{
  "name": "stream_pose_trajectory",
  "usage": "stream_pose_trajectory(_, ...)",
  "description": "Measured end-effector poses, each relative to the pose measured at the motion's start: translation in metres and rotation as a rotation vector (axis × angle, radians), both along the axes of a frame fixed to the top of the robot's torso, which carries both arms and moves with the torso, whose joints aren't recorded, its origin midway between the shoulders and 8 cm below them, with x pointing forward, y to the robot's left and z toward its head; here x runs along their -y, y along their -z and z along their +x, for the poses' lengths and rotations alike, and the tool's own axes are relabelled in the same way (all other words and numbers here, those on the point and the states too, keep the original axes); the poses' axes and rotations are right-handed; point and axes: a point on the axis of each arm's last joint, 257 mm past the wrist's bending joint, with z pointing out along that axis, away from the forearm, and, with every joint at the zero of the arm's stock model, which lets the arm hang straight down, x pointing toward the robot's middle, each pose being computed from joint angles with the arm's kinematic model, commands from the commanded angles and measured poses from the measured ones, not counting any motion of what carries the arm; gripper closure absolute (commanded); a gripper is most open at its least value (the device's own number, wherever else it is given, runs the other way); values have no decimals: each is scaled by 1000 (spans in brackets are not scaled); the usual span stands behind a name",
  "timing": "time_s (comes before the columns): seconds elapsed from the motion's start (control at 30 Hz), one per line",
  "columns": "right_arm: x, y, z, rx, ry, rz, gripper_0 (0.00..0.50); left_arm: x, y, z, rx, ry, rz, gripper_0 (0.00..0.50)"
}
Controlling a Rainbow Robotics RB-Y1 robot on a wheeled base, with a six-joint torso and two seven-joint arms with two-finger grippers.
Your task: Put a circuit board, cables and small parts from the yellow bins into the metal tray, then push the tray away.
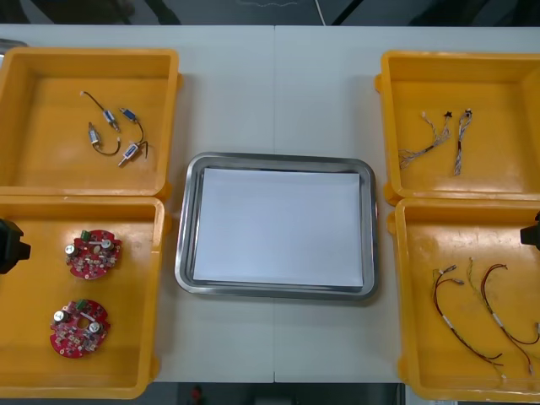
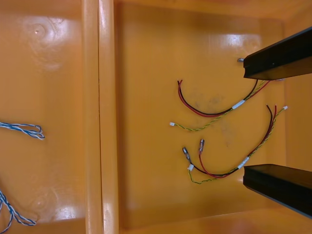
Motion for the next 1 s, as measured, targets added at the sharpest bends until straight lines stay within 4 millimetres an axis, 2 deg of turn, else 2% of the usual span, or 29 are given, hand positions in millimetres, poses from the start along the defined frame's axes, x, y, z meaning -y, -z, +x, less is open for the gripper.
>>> stream_pose_trajectory(1.0,0,0,0,0,0,0,0,0,0,0,0,0,0,0)
